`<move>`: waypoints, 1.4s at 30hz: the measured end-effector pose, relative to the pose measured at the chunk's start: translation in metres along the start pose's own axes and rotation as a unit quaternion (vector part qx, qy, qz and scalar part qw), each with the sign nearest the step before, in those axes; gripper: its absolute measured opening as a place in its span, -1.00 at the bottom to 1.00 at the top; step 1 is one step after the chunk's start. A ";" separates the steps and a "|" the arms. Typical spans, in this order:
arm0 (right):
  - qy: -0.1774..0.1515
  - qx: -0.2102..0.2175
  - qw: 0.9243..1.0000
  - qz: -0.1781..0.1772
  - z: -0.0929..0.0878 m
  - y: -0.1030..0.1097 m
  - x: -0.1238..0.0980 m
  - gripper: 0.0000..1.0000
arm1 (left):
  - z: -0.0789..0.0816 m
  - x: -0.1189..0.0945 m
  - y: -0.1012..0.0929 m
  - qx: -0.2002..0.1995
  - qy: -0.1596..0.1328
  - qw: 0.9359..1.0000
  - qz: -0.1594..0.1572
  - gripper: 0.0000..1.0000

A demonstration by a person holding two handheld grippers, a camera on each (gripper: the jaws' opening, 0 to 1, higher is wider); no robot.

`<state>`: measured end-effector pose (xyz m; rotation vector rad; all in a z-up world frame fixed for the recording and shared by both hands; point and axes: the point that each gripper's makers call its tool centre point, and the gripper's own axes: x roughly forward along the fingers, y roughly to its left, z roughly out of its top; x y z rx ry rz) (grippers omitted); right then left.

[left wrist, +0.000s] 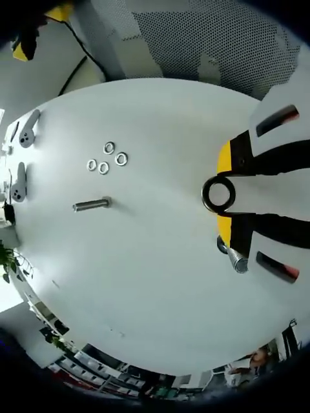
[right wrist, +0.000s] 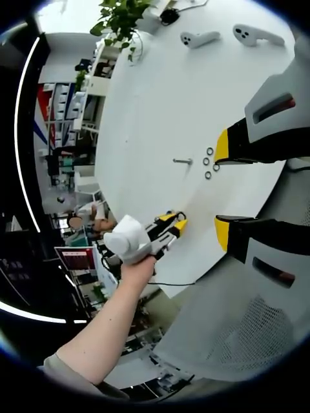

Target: Place the washer onto the threaded stud by aligning its center hole with the stud, sliding it down to the base, and recovering from edge contact or off-axis alignment until the washer reaches the visible bottom stop.

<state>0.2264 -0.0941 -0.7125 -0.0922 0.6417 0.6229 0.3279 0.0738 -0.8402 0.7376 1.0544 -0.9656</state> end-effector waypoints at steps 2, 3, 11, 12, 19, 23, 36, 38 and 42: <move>-0.001 0.001 1.000 0.000 0.000 0.000 0.000 -0.33 | 0.004 -0.005 0.004 0.004 -0.009 1.000 0.006 -0.63; -0.001 0.003 1.000 0.002 0.000 0.001 0.000 -0.33 | 0.006 -0.008 0.007 0.007 -0.013 1.000 0.011 -0.63; -0.002 0.002 1.000 0.004 0.001 0.002 0.000 -0.33 | 0.022 -0.032 0.026 0.005 -0.045 0.998 0.036 -0.63; -0.001 0.002 1.000 0.004 0.000 0.001 0.000 -0.33 | 0.022 -0.033 0.026 0.015 -0.041 0.998 0.037 -0.63; -0.002 0.003 1.000 0.004 0.000 0.002 0.000 -0.33 | 0.022 -0.040 0.030 0.027 -0.034 0.998 0.042 -0.63; -0.002 0.003 1.000 0.004 0.000 0.002 0.000 -0.33 | 0.018 -0.045 0.035 0.034 -0.023 0.998 0.043 -0.63; -0.002 0.003 1.000 0.004 0.001 0.002 0.000 -0.33 | 0.000 -0.047 0.044 0.044 0.004 0.998 0.049 -0.63; -0.003 0.004 1.000 0.004 0.001 0.002 0.000 -0.33 | -0.002 -0.047 0.044 0.041 0.006 0.998 0.049 -0.63; -0.003 0.005 1.000 0.003 0.000 0.001 0.000 -0.33 | -0.006 -0.043 0.045 0.053 0.016 0.997 0.052 -0.63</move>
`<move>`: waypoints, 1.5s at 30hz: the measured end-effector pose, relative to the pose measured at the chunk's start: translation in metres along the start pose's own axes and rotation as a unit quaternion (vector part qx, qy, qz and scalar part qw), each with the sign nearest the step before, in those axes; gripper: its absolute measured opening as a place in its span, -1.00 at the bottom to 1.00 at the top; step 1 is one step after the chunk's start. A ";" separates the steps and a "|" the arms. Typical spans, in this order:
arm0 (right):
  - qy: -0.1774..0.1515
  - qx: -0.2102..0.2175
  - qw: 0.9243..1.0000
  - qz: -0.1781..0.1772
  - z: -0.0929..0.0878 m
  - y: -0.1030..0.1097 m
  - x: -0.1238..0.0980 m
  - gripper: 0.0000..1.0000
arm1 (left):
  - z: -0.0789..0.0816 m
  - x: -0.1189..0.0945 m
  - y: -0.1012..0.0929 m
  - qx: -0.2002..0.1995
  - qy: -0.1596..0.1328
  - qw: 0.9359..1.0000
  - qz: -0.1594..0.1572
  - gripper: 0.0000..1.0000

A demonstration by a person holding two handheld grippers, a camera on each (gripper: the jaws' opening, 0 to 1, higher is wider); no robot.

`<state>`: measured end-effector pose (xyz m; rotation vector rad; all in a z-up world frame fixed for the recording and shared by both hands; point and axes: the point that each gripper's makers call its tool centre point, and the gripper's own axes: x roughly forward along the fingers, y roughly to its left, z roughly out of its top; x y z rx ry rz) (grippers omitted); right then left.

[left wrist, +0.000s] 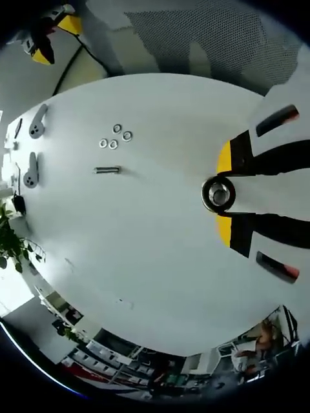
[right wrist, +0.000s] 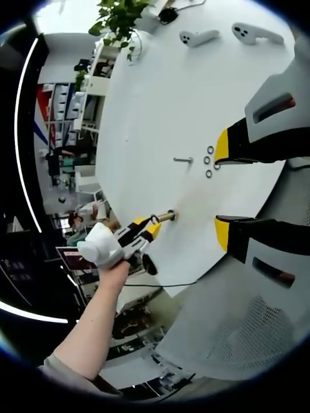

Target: Place the washer onto the threaded stud by aligning its center hole with the stud, sliding it down to the base, and recovering from edge contact or off-axis alignment until the washer reaches the visible bottom stop.

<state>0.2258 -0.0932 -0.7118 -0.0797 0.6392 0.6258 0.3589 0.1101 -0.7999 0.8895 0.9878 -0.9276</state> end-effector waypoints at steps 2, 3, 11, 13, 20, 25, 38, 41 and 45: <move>0.000 0.001 1.000 -0.001 0.000 0.000 0.000 -0.33 | -0.002 0.002 0.001 -0.008 0.001 1.000 -0.002 -0.63; 0.000 0.001 1.000 -0.001 0.000 0.000 0.000 -0.33 | -0.003 0.004 0.002 -0.011 0.002 1.000 -0.002 -0.63; 0.001 0.001 1.000 0.002 -0.001 0.000 0.000 -0.33 | -0.006 0.011 0.001 -0.010 0.010 1.000 -0.005 -0.63; 0.002 0.003 1.000 0.002 -0.001 0.000 0.000 -0.33 | -0.007 0.014 0.002 -0.014 0.011 1.000 -0.006 -0.63; 0.003 0.001 1.000 0.004 -0.001 0.001 0.001 -0.33 | -0.009 0.025 0.002 -0.013 0.019 1.000 -0.011 -0.63; 0.004 0.002 1.000 0.003 -0.002 0.001 0.001 -0.33 | -0.011 0.033 -0.002 -0.018 0.023 0.999 -0.016 -0.63; 0.012 0.000 1.000 0.002 -0.005 0.000 0.002 -0.33 | -0.015 0.051 -0.004 -0.028 0.022 0.999 -0.021 -0.62; 0.013 0.002 1.000 0.001 -0.005 0.000 0.002 -0.33 | -0.014 0.050 -0.006 -0.035 0.017 0.999 -0.023 -0.62; 0.011 0.000 1.000 0.000 -0.004 0.000 0.001 -0.33 | -0.013 0.050 -0.009 -0.040 0.012 0.999 -0.024 -0.62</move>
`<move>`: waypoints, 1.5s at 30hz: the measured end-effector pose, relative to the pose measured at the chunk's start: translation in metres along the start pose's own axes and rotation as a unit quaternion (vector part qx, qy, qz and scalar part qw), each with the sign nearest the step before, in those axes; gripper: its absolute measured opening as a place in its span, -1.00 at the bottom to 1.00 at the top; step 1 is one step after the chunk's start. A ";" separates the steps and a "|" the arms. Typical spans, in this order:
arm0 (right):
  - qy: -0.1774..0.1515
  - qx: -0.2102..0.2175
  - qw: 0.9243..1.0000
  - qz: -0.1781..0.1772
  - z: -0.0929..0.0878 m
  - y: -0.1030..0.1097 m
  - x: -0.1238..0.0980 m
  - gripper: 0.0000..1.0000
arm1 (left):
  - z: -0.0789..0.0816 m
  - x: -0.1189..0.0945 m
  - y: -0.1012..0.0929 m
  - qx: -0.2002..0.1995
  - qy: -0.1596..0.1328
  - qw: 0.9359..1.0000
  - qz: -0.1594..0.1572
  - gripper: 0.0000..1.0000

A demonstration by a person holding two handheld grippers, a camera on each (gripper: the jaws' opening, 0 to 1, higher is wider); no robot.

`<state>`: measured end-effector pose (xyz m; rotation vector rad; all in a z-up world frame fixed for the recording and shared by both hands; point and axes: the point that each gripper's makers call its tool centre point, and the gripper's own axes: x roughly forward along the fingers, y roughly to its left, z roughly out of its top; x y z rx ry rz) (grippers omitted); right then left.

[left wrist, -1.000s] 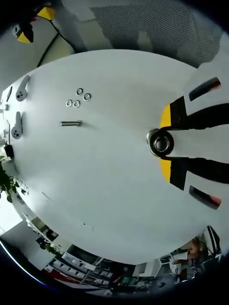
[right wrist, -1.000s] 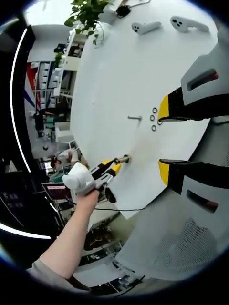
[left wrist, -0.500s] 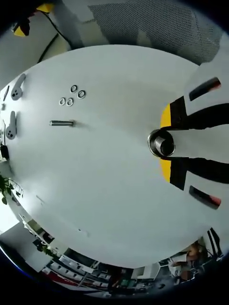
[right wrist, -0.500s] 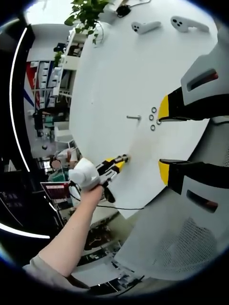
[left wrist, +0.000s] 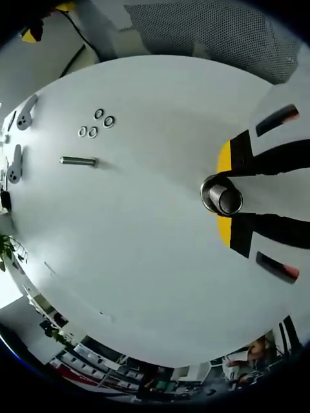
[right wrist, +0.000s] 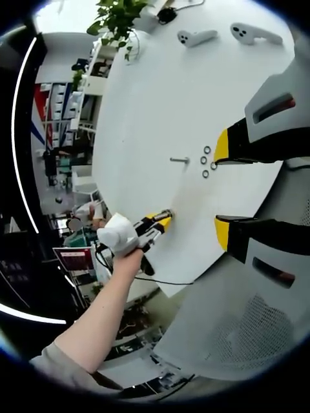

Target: Place the washer onto the threaded stud by aligning its center hole with the stud, sliding it down to the base, and recovering from edge contact or off-axis alignment until the washer reaches the visible bottom stop.

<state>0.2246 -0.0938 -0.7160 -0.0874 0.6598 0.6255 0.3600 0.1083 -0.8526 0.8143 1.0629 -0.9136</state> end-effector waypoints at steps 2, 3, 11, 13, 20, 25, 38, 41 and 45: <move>0.003 0.000 1.000 -0.001 -0.001 0.000 0.000 -0.33 | 0.000 0.000 0.000 0.000 -0.005 1.000 0.001 -0.61; 0.003 0.000 1.000 -0.001 -0.001 0.000 0.000 -0.33 | 0.001 -0.001 0.000 -0.002 -0.006 1.000 0.000 -0.61; 0.006 -0.001 1.000 -0.006 -0.002 -0.002 0.000 -0.33 | 0.001 0.000 -0.004 -0.015 -0.008 1.000 -0.011 -0.58; 0.006 -0.001 1.000 -0.006 -0.002 -0.002 0.000 -0.33 | 0.002 0.000 -0.005 -0.029 -0.010 0.999 -0.011 -0.51; 0.008 -0.003 1.000 -0.008 -0.003 -0.003 0.000 -0.33 | 0.011 -0.011 -0.001 -0.030 -0.038 0.999 0.009 -0.43; 0.006 -0.004 1.000 -0.011 -0.002 -0.003 0.000 -0.33 | 0.012 -0.024 0.004 -0.039 -0.061 0.997 0.026 -0.42; 0.017 -0.009 1.000 -0.005 -0.005 0.000 0.001 -0.32 | 0.005 -0.061 -0.001 -0.091 -0.137 0.986 0.041 -0.41; 0.021 -0.012 1.000 -0.004 -0.007 0.000 0.001 -0.32 | -0.005 -0.071 -0.005 -0.108 -0.151 0.981 0.050 -0.41; 0.027 -0.014 1.000 -0.005 -0.009 0.001 0.001 -0.32 | -0.015 -0.081 -0.010 -0.142 -0.167 0.974 0.049 -0.41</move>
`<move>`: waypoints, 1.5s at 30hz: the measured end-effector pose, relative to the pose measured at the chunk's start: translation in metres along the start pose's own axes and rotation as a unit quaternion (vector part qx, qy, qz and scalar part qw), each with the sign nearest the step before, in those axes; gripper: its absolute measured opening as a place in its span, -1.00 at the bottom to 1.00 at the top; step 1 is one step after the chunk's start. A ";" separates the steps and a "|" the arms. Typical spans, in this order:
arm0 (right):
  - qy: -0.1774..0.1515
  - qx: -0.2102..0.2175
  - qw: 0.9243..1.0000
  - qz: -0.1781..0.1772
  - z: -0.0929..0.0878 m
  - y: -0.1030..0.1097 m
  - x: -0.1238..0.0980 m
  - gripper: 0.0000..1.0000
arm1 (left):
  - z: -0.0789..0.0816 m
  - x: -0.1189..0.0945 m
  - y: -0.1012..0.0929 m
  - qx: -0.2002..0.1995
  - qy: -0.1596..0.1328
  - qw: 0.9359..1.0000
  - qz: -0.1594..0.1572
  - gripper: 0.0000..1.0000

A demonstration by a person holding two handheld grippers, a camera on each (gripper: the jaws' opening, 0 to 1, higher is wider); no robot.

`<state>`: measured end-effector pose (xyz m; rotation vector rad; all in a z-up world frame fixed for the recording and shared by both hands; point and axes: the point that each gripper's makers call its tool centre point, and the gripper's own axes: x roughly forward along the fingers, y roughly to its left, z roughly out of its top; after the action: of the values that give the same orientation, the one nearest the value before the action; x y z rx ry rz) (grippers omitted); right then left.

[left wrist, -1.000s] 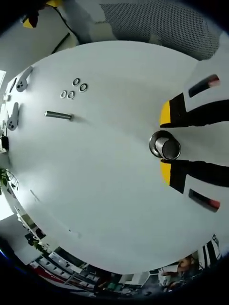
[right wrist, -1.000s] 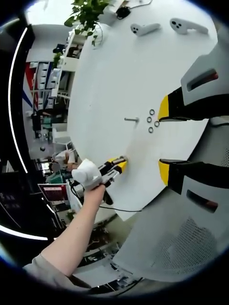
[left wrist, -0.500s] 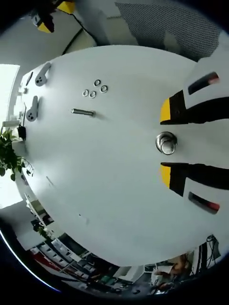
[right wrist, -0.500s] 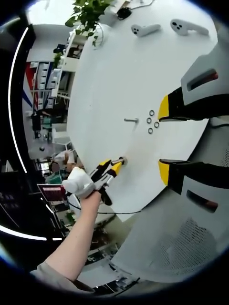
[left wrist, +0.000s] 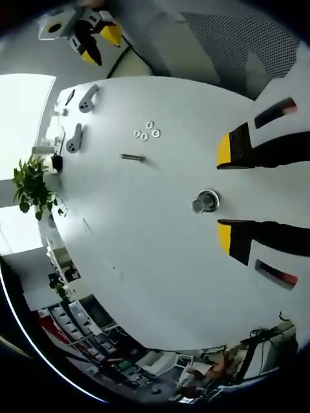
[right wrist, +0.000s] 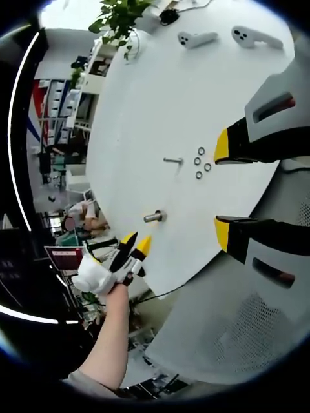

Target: Place the washer onto the threaded stud by aligning its center hole with the stud, sliding it down to the base, and recovering from edge contact or off-axis alignment until the washer reaches the visible bottom stop.

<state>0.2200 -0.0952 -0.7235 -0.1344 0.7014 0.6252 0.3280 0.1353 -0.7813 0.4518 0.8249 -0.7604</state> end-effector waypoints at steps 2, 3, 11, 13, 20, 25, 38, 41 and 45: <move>0.001 -0.001 1.000 -0.002 0.000 -0.001 0.000 -0.32 | -0.001 -0.008 -0.001 -0.009 -0.009 1.000 0.004 -0.41; 0.002 -0.001 1.000 -0.002 -0.001 -0.001 0.000 -0.31 | -0.002 -0.011 -0.001 -0.010 -0.012 1.000 0.005 -0.41; 0.007 -0.006 1.000 -0.009 -0.003 -0.003 0.000 -0.30 | 0.013 -0.046 -0.008 -0.040 -0.072 0.996 0.023 -0.40; 0.004 -0.008 1.000 -0.011 -0.001 -0.003 -0.001 -0.30 | 0.018 -0.053 -0.012 -0.039 -0.086 0.995 0.028 -0.40; 0.003 -0.010 1.000 -0.017 0.000 -0.004 -0.001 -0.30 | 0.019 -0.074 -0.022 -0.051 -0.109 0.992 0.028 -0.39; 0.004 -0.012 1.000 -0.028 -0.001 -0.008 -0.003 -0.30 | 0.021 -0.093 -0.028 -0.075 -0.133 0.988 0.030 -0.39; 0.000 -0.001 0.999 -0.040 0.001 -0.014 -0.004 -0.29 | 0.026 -0.125 -0.049 -0.099 -0.172 0.980 0.030 -0.35; 0.003 -0.006 0.999 -0.045 0.000 -0.015 -0.004 -0.29 | 0.029 -0.132 -0.054 -0.107 -0.186 0.976 0.023 -0.35; 0.002 -0.005 0.999 -0.050 0.001 -0.018 -0.004 -0.29 | 0.026 -0.137 -0.057 -0.110 -0.194 0.974 0.031 -0.35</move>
<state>0.2280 -0.1114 -0.7217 -0.1786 0.6904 0.5320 0.2367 0.1402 -0.6613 0.1211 0.5173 -0.6632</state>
